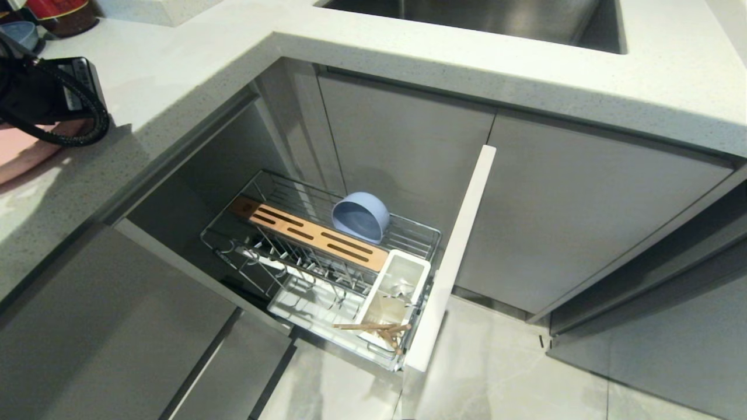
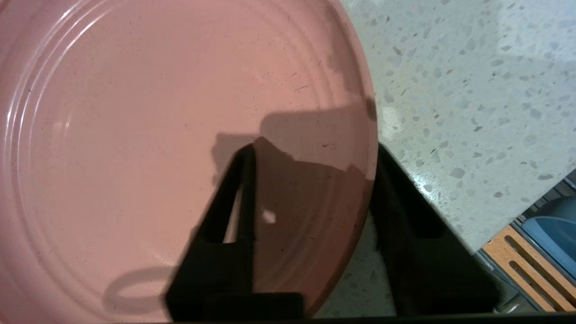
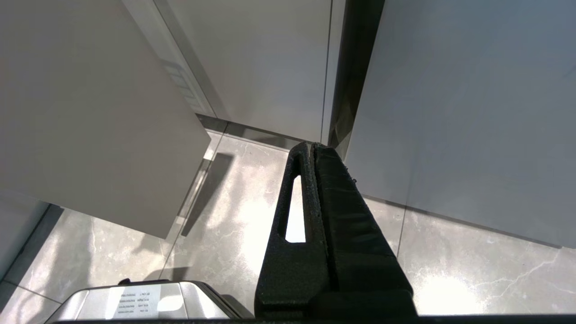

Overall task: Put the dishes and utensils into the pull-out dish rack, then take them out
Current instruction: Pick up the plate and place it in the cupboard

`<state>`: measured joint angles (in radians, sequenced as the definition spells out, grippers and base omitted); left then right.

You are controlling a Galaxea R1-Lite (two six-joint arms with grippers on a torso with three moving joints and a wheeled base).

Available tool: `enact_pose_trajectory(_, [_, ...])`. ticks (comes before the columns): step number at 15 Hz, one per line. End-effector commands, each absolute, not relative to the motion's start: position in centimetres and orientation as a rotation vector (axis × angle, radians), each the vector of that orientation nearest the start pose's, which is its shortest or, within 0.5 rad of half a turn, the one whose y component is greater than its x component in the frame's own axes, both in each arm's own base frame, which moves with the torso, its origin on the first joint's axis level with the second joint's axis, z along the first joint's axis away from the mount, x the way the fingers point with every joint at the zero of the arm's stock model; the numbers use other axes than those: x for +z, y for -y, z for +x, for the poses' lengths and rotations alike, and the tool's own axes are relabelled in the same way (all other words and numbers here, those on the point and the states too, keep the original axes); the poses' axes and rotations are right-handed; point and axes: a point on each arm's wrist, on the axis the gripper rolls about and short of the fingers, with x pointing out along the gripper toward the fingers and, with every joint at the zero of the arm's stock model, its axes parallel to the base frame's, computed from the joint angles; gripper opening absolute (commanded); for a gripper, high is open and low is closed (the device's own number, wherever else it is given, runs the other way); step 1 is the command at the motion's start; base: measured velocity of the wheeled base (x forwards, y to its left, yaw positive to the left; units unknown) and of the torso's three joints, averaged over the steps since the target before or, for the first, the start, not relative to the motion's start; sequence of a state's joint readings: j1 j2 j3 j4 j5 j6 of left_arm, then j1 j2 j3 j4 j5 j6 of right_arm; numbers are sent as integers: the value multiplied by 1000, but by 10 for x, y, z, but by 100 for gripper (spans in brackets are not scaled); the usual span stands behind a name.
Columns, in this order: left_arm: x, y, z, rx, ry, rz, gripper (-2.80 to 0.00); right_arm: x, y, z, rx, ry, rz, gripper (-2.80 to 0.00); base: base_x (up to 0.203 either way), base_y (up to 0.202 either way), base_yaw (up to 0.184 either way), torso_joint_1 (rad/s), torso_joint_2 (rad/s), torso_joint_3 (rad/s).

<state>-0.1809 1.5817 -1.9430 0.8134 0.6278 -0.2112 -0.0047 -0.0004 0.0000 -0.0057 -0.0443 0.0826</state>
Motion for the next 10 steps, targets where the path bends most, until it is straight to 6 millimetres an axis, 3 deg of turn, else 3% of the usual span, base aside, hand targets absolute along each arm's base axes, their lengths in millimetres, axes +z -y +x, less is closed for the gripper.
enact_pose_trajectory(1, [390,28,226,485,-370,-26,-280,76,1,-23,-49,13,83,-280,0,0,0,0,0,0])
enact_pose_trajectory(7, [399,26,208,440,-339,-52,-280,76,1,-23,-49,13,83,-280,0,0,0,0,0,0])
enact_pose_trajectory(10, [412,22,180,422,-278,-88,-280,76,1,-23,-50,13,83,-280,0,0,0,0,0,0])
